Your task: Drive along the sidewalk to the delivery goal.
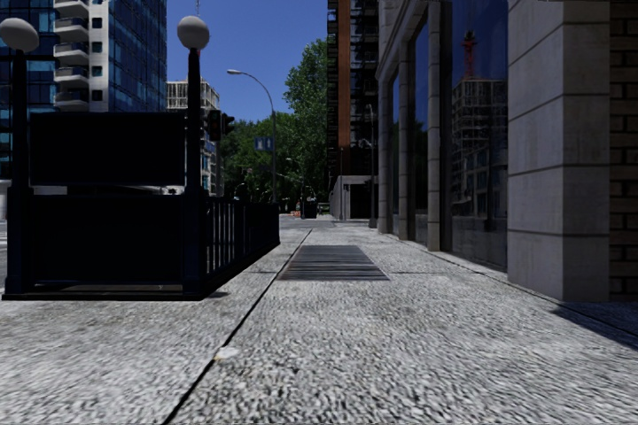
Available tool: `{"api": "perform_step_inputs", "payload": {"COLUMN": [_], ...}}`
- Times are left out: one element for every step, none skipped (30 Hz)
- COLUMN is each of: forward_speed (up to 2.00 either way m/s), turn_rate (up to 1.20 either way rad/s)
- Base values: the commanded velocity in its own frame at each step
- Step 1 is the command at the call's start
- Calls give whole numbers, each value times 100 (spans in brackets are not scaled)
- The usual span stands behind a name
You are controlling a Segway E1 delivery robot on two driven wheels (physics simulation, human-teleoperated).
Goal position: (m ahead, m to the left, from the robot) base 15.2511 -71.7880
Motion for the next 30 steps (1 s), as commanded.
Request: {"api": "perform_step_inputs", "payload": {"forward_speed": [200, 200, 200, 200, 200, 200, 200, 200, 200, 200, 200, 200, 200, 200, 200, 200, 200, 200, 200, 200, 200, 200, 200, 200, 200, 200, 200, 200, 200, 200], "turn_rate": [0, 0, 0, 0, 0, 0, 0, 0, 0, 0, 0, 0, 0, 0, 0, 0, 0, 0, 0, 0, 0, 0, 0, 0, 0, 0, 0, 0, 0, 0]}}
